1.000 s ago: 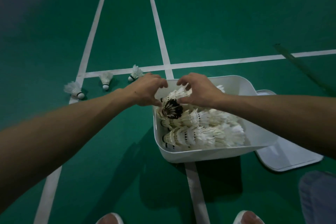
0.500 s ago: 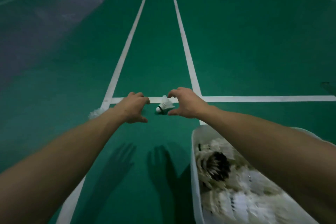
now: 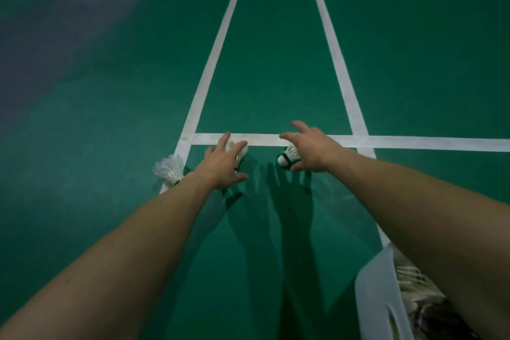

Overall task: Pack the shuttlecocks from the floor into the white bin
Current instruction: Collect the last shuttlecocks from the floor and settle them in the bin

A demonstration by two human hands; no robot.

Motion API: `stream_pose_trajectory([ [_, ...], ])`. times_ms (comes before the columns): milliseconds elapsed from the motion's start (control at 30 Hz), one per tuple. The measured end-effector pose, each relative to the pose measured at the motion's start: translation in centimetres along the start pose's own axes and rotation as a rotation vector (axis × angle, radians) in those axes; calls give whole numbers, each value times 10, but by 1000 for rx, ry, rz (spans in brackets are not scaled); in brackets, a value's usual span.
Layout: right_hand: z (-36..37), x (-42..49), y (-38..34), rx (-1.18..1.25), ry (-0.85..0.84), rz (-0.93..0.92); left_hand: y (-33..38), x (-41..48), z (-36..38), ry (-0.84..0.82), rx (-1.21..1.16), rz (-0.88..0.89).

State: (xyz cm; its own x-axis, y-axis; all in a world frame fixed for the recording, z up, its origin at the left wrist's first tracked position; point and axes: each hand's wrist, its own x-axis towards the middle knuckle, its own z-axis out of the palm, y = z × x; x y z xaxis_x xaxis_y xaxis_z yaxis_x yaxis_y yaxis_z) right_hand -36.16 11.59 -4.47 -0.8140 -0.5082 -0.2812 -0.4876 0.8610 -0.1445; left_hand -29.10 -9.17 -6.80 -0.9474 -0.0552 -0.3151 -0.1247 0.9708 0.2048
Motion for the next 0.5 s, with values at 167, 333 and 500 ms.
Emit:
stream_pose_trajectory([
  [167, 13, 9, 8, 30, -30, 30, 3, 13, 11, 89, -177, -84],
  [333, 15, 10, 11, -62, 36, 42, -10, 2, 7, 206, -306, -121],
  [500, 15, 9, 9, -197, 69, 44, -41, -21, -16, 176, -206, -132],
])
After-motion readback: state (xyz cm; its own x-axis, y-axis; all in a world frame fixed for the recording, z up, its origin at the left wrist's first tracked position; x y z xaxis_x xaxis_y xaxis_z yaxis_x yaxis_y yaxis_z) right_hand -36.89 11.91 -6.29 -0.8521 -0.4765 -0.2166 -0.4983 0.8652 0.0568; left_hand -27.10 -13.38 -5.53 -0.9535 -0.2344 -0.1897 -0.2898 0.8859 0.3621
